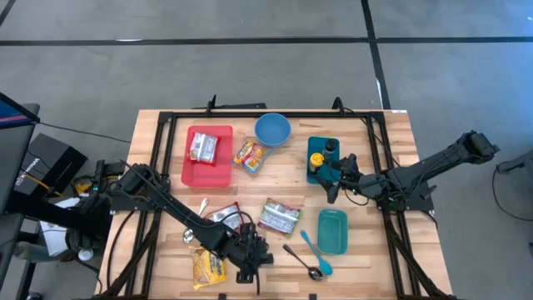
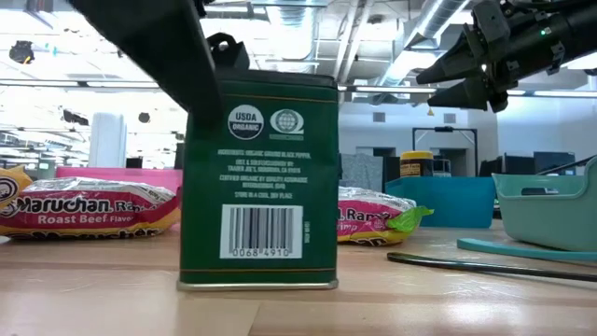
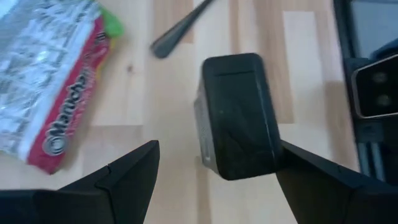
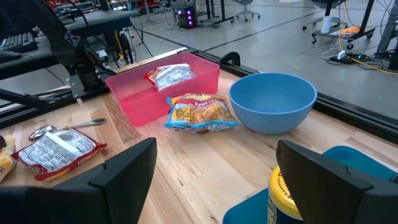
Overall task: Pick & Place Food Item
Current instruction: Put the black seasoning can into the blue bin
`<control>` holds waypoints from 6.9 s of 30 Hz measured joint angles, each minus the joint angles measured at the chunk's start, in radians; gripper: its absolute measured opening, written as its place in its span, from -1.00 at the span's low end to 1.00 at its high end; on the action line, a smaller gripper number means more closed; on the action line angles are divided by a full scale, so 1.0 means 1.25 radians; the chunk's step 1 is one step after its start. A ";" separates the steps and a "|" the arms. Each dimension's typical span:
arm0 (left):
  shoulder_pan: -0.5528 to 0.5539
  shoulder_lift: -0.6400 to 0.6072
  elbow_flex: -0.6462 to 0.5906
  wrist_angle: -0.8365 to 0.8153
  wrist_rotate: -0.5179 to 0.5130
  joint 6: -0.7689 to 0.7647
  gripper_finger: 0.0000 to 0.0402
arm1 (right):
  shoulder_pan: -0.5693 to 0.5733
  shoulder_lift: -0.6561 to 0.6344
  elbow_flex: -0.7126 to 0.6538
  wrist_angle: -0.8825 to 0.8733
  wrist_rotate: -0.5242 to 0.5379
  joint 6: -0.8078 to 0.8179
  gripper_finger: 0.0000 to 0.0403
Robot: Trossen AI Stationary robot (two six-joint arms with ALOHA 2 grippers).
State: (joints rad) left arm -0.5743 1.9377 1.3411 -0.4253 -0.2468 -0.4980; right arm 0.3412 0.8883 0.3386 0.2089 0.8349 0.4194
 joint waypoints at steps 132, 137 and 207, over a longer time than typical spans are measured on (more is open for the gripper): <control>0.040 -0.001 -0.049 0.089 0.065 0.240 -0.35 | 0.000 0.000 0.000 -0.013 -0.002 0.001 0.61; 0.040 -0.001 -0.049 0.090 0.065 0.239 -0.40 | 0.000 0.000 0.000 -0.013 -0.001 0.001 0.61; 0.109 -0.107 -0.050 0.127 0.063 0.298 -0.39 | 0.000 0.000 0.000 -0.017 0.000 0.000 0.61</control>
State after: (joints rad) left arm -0.4384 1.8038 1.2789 -0.2666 -0.1683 -0.1254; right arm 0.3408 0.8879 0.3389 0.1872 0.8345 0.4198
